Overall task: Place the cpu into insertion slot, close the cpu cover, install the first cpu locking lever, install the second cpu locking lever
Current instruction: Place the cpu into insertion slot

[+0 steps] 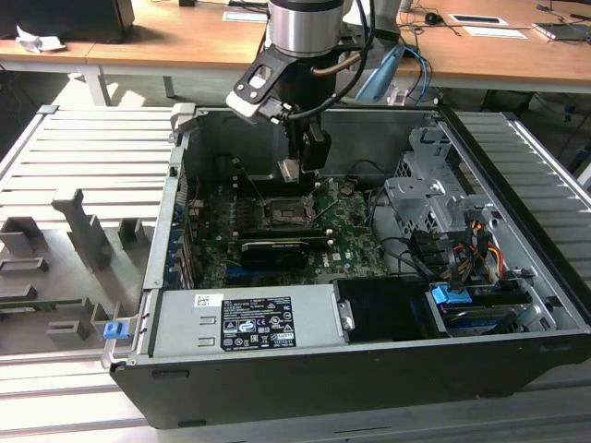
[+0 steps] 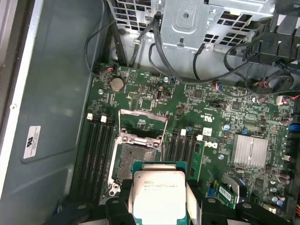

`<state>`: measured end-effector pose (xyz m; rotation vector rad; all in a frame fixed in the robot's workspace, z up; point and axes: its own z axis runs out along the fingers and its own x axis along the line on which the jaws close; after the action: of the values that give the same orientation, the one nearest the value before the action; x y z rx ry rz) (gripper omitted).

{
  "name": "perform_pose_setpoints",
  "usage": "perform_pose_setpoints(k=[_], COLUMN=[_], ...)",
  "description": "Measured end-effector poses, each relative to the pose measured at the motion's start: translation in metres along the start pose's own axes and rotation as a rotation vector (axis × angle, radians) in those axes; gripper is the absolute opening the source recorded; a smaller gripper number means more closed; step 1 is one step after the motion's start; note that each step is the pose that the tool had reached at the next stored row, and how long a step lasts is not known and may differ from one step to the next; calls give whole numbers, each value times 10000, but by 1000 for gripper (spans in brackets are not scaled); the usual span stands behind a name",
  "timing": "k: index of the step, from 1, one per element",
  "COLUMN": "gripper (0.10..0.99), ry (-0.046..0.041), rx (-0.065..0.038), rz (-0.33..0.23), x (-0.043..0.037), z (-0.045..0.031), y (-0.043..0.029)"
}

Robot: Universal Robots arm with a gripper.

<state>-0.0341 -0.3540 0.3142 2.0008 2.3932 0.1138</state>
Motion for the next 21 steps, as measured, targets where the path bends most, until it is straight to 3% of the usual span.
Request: perform_pose_setpoints(k=[21], gripper=[537], ry=[8], rx=[31], rz=[2], x=[-4], z=[113], y=[-8])
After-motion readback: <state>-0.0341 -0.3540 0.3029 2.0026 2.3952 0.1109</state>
